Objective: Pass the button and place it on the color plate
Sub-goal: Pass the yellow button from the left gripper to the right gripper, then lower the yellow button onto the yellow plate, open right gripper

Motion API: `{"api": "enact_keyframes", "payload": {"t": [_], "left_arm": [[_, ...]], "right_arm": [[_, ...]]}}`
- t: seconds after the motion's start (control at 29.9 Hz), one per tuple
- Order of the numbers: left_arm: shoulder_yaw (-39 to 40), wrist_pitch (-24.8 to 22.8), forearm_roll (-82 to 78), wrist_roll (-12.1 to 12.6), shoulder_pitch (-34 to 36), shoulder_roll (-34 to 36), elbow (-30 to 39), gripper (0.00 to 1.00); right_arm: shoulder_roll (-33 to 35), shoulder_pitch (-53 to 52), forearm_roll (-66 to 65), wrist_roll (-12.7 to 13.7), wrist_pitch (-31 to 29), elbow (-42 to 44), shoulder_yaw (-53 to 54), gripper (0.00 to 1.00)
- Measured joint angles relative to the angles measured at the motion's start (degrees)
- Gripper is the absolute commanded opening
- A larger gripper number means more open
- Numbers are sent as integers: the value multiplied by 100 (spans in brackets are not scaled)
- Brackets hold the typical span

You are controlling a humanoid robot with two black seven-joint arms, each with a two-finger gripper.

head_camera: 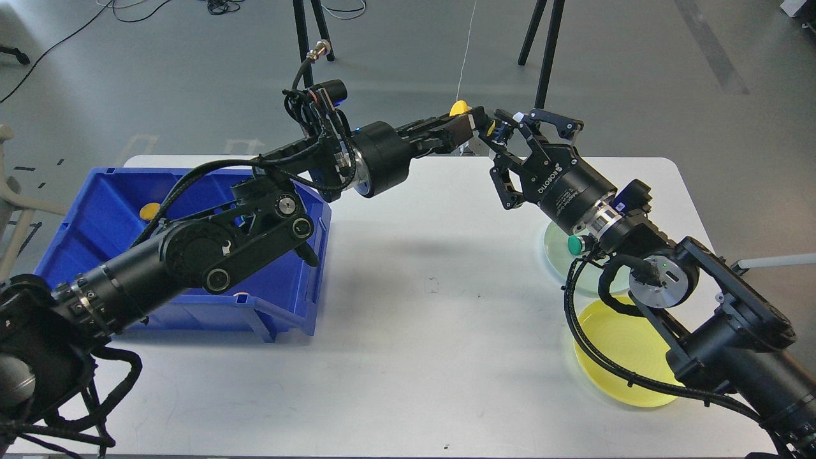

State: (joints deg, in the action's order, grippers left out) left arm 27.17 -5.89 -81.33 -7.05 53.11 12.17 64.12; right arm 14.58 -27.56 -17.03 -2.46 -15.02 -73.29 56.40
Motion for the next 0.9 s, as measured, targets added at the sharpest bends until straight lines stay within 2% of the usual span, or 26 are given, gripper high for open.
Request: {"api": "enact_keyframes", "payload": {"t": [0.07,0.23,0.3,0.4,0.53,0.77,0.9], "left_arm": [[18,0,0,0,7,0,-1,78],[224,8,32,-27,14,-13,1,82],[275,10,42,-31,14,-20,3,90],[481,10,85,-39,8,-49,4,94],[922,1,721,-72,-18,-79,1,98],[1150,-15,3392,-98,-20,-70,-297,99],[1554,-43,4537,-106,-19,-78,-546,99]], "right_arm": [[3,-15,2,-8,-6,-3,3,20],[82,3,1,-5,-26,-25,3,21],[141,16,1,-3,-30,-40,20,21],[392,80,19,0,-32,-91,99,21],[1215,489,33,15,-31,-367,171,21],[3031,1568,23,18,-36,-841,96,22],[3488,2239,15,-17,-89,-846,90,22]]}}
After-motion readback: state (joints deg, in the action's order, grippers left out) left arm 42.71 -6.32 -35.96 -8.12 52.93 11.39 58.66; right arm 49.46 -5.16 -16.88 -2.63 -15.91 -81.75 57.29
